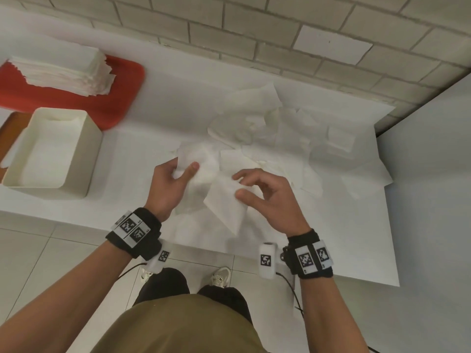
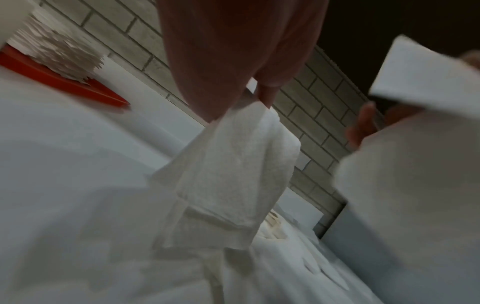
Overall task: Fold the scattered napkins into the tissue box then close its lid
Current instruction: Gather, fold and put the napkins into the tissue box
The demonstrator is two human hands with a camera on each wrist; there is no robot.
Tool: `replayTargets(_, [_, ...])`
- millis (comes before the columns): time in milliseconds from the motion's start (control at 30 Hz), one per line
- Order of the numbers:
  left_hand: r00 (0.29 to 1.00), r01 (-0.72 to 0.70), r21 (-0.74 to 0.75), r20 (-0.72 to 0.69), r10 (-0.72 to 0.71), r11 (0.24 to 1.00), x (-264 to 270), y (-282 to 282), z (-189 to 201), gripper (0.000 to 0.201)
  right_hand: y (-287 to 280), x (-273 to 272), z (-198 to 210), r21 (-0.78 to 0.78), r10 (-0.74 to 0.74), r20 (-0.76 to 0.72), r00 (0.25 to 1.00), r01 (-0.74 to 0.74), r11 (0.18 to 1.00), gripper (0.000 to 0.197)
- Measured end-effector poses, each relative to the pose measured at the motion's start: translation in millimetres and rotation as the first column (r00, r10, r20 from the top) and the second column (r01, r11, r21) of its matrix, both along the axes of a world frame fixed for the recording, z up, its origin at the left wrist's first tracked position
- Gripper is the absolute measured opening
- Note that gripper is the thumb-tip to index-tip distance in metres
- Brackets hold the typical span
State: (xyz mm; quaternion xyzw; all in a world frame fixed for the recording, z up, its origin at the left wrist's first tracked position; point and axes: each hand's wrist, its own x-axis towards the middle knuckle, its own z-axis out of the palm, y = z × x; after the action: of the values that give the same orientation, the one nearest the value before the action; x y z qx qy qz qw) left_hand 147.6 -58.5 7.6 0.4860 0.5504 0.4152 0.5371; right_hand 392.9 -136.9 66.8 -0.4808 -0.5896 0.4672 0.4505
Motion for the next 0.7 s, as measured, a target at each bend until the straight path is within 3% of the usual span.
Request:
replayTargets(133, [0.992,0.087,0.059,0.087,-0.092,0.994,14,-8,5,0.025,13,-35,12,0.059,-0.208,-0.158,0.965,0.219,0.974,0.008])
replayTargets(267, [0.987,0.02,-0.058,0.159,-0.011,0.998,29,-15,11,0.031,28,-62,-23,-0.077,-0.47,-0.107,0.876,0.464,0.882,0.008])
replayTargets(467, [0.961,-0.104,-0.202,0.23,0.151,0.974,37,-21,17,0.042,24,-72,-64,-0.153,-0.597,0.043,0.801,0.596,0.788,0.015])
replayTargets(567, [0.968,-0.044,-0.19,0.234,0.089,0.981,36,-24,13,0.056,20,-83,-63,-0.128,-0.626,0.088,0.775,0.632,0.764,0.015])
replayTargets(700, [0.999,-0.049,-0.002,0.004,0.049,0.999,29,-24,4,0.033,26,-73,-61,-0.096,-0.538,0.136,0.832,0.552,0.828,0.012])
